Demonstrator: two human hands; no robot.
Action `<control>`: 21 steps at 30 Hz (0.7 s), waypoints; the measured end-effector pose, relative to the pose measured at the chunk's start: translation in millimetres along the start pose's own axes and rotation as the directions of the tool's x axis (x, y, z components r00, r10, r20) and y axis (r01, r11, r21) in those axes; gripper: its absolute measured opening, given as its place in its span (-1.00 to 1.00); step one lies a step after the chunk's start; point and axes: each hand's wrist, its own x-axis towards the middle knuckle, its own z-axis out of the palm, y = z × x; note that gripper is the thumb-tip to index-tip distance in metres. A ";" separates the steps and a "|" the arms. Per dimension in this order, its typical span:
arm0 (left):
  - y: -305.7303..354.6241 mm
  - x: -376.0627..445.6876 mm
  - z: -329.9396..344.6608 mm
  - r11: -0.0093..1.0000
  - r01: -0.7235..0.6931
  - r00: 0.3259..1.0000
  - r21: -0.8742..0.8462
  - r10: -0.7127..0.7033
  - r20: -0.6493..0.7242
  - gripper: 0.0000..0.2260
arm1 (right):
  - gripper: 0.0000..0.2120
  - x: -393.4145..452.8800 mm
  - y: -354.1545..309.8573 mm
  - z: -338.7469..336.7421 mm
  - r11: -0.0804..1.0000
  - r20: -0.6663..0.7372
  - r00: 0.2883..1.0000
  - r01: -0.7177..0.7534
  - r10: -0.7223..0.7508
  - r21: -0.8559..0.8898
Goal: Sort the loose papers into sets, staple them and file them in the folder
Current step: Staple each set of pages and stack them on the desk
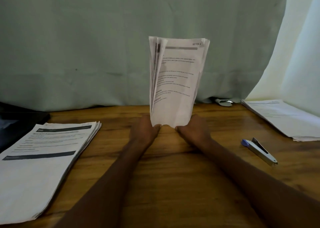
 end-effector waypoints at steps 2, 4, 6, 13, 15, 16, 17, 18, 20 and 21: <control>1.7 -0.4 -1.9 0.999 0.005 0.998 -0.040 -0.008 -0.063 -0.51 | -0.45 1.0 -0.6 -1.2 0.998 -0.052 0.999 0.008 -0.005 0.064; 0.4 0.2 -4.2 0.992 0.034 0.993 -0.118 -0.048 -0.111 -0.49 | -0.52 2.9 0.2 -3.0 0.991 -0.108 0.994 0.032 -0.018 0.132; -1.0 2.2 -4.3 0.998 0.057 0.994 -0.035 -0.060 -0.089 -0.48 | -0.53 4.4 1.2 -3.3 0.996 -0.079 0.997 0.030 -0.023 0.083; -3.4 2.0 0.1 0.997 0.081 0.997 0.010 -0.080 -0.019 -0.45 | -0.50 5.0 2.9 -1.2 1.000 -0.015 0.999 -0.031 0.031 0.005; -4.4 1.8 -1.7 0.993 0.056 0.998 -0.107 -0.057 -0.001 -0.47 | -0.51 5.1 3.9 -1.2 1.000 -0.017 1.000 -0.023 0.023 0.002; -3.6 1.8 -4.6 0.974 0.052 0.999 -0.219 -0.053 0.000 -0.50 | -0.51 5.1 3.7 -1.0 1.000 -0.014 1.000 -0.015 0.015 -0.005; -0.8 2.0 -8.3 0.934 0.059 0.998 -0.352 -0.064 -0.004 -0.53 | -0.51 4.7 3.2 -1.8 1.000 -0.012 1.000 -0.010 0.010 -0.015; 2.5 2.1 -12.8 0.873 0.076 0.996 -0.482 -0.090 -0.005 -0.57 | -0.51 4.4 2.4 -2.9 1.000 -0.009 1.000 -0.007 0.007 -0.019; 7.3 2.0 -20.4 0.764 0.087 0.993 -0.639 -0.120 -0.009 -0.62 | -0.50 3.7 2.0 -4.3 1.000 -0.003 1.000 -0.014 0.014 -0.006; 8.7 2.2 -22.3 0.742 0.081 0.993 -0.665 -0.119 -0.013 -0.63 | -0.50 3.4 1.8 -4.9 1.000 -0.005 1.000 -0.013 0.013 0.001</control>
